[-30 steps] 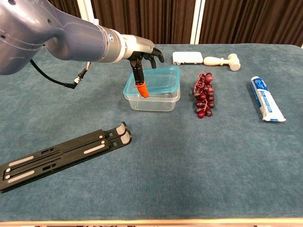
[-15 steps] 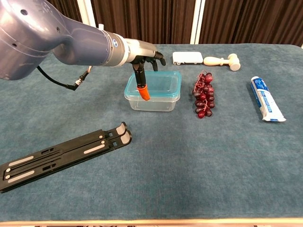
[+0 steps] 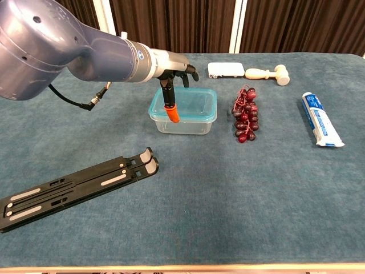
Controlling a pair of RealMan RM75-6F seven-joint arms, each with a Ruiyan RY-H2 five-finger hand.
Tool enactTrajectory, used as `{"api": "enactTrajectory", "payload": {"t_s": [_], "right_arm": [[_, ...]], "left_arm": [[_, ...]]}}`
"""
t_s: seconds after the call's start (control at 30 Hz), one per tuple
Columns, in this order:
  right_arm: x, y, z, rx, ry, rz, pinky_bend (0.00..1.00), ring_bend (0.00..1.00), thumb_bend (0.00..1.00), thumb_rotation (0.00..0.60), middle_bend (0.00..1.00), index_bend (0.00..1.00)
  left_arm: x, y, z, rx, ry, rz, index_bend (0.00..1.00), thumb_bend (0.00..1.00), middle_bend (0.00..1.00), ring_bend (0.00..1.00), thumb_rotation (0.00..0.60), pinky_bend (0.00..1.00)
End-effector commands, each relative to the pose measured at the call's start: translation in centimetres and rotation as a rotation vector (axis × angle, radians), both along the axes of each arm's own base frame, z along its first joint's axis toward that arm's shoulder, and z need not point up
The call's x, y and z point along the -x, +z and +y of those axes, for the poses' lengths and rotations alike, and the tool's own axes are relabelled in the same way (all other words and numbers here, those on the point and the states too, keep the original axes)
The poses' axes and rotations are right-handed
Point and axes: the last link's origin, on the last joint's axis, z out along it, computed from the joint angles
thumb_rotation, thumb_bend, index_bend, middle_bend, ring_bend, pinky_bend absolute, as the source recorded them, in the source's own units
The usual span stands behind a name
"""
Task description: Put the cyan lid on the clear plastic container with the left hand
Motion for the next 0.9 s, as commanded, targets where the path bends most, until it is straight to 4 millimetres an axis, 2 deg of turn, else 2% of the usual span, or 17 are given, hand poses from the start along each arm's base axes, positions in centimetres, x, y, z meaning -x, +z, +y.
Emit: {"api": "enactTrajectory", "payload": {"t_s": [0.03,0.57,0.9], "right_arm": [[-0.01,0.0,0.0,0.0,0.0,-0.001,0.0,0.03,0.29,0.6,0.04,0.06],[0.02,-0.01,0.01,-0.002,-0.003,-0.003,0.0,0.03,0.29,0.6,0.04,0.06],[0.01,0.03,0.0,0.001,-0.004,-0.003,0.0,0.03,0.29,0.6,0.04,0.06]], "left_arm": [[-0.03,0.0,0.05,-0.006,0.004,0.003,0.1,0.13,0.28,0.0,0.6,0.0],[-0.52,-0.2,-0.1,-0.014,0.016,0.009,0.1,0.13,0.28,0.0,0.6,0.0],[-0.17,-0.49,-0.19,-0.021,0.018,0.028,0.1,0.13,0.28,0.0,0.6,0.0]]}}
